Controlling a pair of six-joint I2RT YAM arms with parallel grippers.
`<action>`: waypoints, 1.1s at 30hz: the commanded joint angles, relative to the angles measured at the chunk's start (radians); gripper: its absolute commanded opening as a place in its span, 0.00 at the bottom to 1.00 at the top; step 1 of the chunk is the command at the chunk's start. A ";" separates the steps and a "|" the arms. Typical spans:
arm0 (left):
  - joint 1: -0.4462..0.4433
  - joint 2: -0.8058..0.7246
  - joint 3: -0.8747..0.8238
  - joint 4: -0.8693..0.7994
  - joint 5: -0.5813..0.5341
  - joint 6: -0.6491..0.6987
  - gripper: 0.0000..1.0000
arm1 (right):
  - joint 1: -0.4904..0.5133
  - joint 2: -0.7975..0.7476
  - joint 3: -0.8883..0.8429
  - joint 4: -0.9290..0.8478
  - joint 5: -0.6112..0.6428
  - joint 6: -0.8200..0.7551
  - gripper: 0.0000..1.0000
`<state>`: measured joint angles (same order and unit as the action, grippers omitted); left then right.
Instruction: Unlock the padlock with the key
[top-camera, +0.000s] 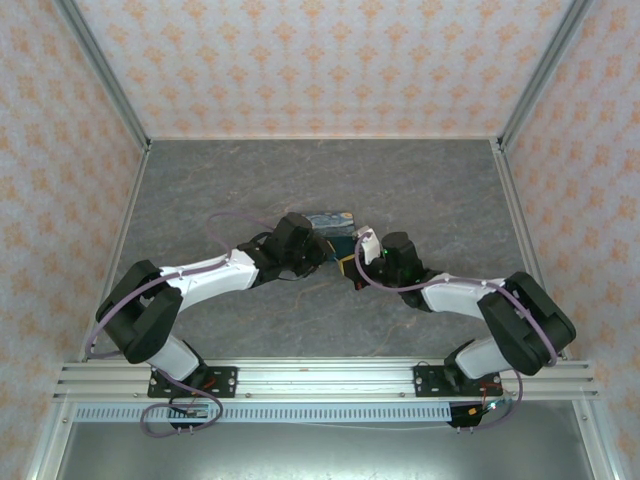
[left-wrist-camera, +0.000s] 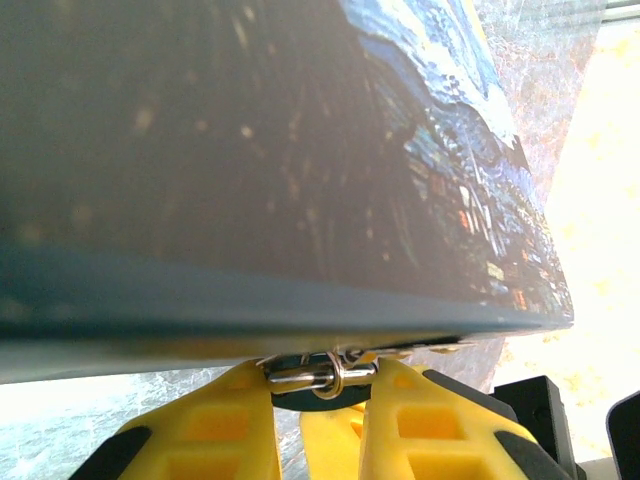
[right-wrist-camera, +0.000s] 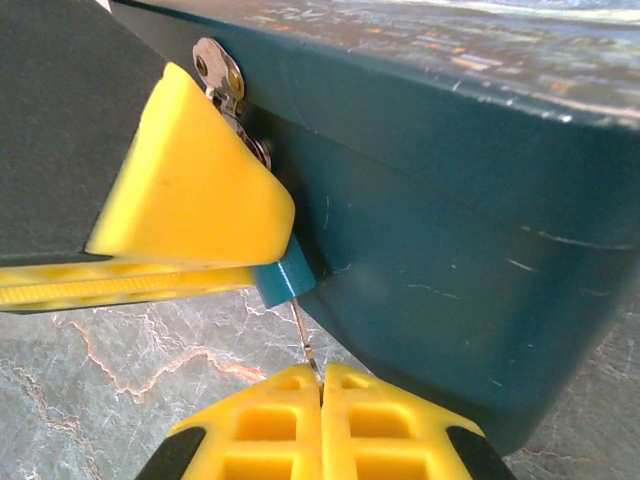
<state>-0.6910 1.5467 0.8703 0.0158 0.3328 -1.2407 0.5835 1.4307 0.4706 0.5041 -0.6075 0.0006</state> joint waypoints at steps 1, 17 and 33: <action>-0.016 -0.040 0.038 -0.016 0.078 0.006 0.19 | -0.008 0.017 0.040 0.109 -0.017 -0.017 0.00; -0.016 -0.034 0.037 -0.040 0.078 0.029 0.19 | -0.061 0.049 0.090 0.133 -0.157 0.006 0.00; -0.014 -0.031 0.044 -0.043 0.084 0.047 0.20 | -0.106 0.128 0.155 0.122 -0.283 0.055 0.00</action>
<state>-0.6781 1.5467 0.8856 -0.0051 0.3141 -1.2247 0.4816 1.5513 0.5560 0.5144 -0.8669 0.0437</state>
